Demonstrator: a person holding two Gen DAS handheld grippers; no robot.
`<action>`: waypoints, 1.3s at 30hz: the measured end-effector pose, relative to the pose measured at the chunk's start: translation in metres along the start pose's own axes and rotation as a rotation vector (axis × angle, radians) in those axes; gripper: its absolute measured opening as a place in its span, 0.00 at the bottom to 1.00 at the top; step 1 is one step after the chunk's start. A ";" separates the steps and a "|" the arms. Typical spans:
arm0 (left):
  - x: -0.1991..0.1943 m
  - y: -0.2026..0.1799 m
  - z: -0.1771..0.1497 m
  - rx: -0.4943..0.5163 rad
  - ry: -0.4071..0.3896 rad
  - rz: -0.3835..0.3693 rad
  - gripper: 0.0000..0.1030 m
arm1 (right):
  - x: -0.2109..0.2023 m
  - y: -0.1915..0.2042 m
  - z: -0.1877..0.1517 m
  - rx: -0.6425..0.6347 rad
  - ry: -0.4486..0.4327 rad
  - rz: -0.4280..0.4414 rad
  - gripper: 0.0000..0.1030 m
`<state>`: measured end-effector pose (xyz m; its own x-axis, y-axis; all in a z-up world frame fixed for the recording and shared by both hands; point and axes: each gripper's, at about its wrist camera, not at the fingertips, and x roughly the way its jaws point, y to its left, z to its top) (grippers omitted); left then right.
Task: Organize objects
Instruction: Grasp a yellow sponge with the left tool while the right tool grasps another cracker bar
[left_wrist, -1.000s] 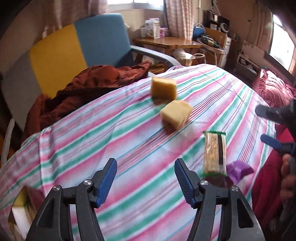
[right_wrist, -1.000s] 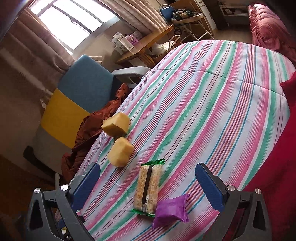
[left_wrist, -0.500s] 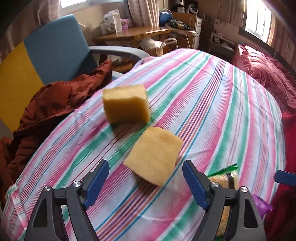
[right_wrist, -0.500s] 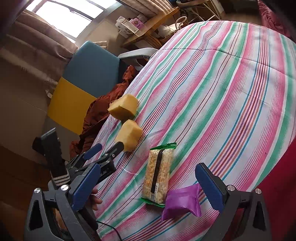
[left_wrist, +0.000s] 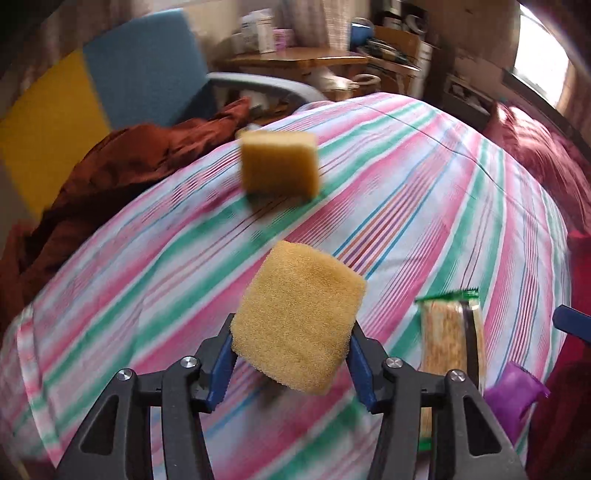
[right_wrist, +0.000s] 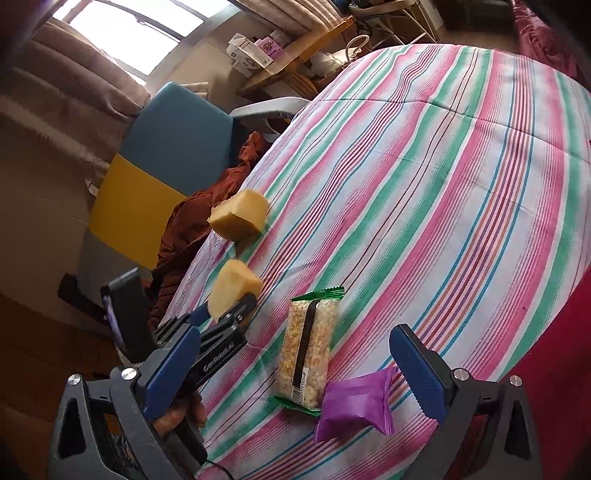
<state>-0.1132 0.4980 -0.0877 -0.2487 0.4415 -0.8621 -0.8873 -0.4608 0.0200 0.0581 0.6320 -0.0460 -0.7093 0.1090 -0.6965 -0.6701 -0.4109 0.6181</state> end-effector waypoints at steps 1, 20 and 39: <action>-0.006 0.004 -0.008 -0.032 -0.001 0.007 0.53 | 0.000 0.000 0.000 -0.004 -0.002 -0.008 1.00; -0.114 0.049 -0.142 -0.327 -0.125 -0.001 0.53 | 0.044 0.108 0.002 -0.487 0.071 -0.216 1.00; -0.157 0.037 -0.160 -0.320 -0.206 -0.086 0.53 | 0.127 0.069 -0.023 -0.593 0.367 -0.479 0.53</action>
<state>-0.0448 0.2885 -0.0328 -0.2803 0.6193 -0.7334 -0.7506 -0.6177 -0.2347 -0.0730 0.5965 -0.1001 -0.1931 0.1334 -0.9721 -0.5818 -0.8133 0.0040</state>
